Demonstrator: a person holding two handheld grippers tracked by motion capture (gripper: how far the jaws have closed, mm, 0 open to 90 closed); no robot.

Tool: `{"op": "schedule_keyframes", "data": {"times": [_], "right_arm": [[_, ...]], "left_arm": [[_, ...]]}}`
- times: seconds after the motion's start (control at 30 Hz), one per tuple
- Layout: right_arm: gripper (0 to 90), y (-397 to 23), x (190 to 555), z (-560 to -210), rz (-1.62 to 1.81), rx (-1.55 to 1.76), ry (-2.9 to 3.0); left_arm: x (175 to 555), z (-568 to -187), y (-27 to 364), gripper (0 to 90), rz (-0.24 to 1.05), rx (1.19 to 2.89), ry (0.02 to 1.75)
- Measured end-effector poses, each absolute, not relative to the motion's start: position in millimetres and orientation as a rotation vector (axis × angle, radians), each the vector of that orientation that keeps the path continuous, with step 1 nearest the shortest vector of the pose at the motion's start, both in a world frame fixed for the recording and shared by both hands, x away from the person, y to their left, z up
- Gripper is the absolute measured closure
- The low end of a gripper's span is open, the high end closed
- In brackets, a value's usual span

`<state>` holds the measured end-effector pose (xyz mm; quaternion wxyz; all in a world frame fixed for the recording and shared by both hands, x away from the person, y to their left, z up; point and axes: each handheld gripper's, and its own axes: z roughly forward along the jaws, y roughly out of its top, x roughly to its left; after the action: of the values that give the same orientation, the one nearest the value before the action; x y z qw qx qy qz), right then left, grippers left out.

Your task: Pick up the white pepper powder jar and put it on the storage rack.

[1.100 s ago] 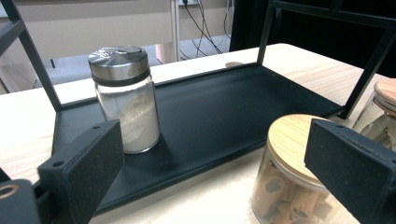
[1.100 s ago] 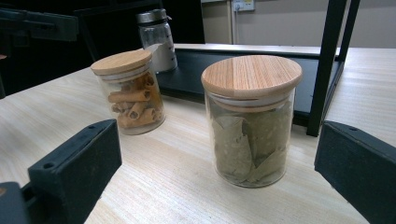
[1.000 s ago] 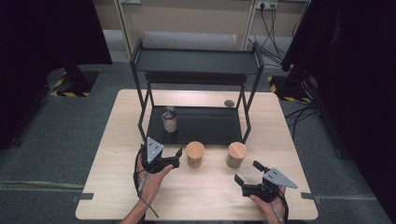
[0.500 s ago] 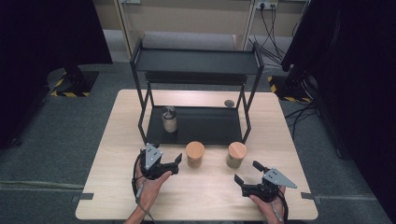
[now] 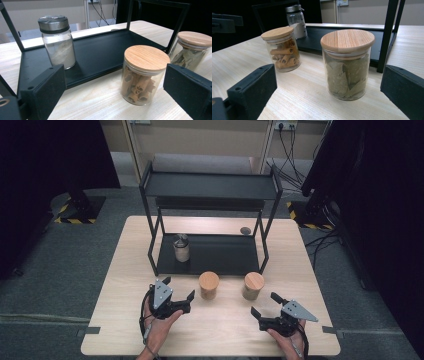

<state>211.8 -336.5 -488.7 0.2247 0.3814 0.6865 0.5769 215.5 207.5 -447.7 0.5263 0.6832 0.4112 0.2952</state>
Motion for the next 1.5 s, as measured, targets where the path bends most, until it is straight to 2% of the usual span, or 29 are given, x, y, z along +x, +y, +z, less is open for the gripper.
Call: {"op": "schedule_keyframes", "data": {"times": [1.5], "right_arm": [[0.8,-337,211,-489,1.596,1.049,1.89]], "left_arm": [[182,-467,212,4.1,0.693,1.66,0.942]]}}
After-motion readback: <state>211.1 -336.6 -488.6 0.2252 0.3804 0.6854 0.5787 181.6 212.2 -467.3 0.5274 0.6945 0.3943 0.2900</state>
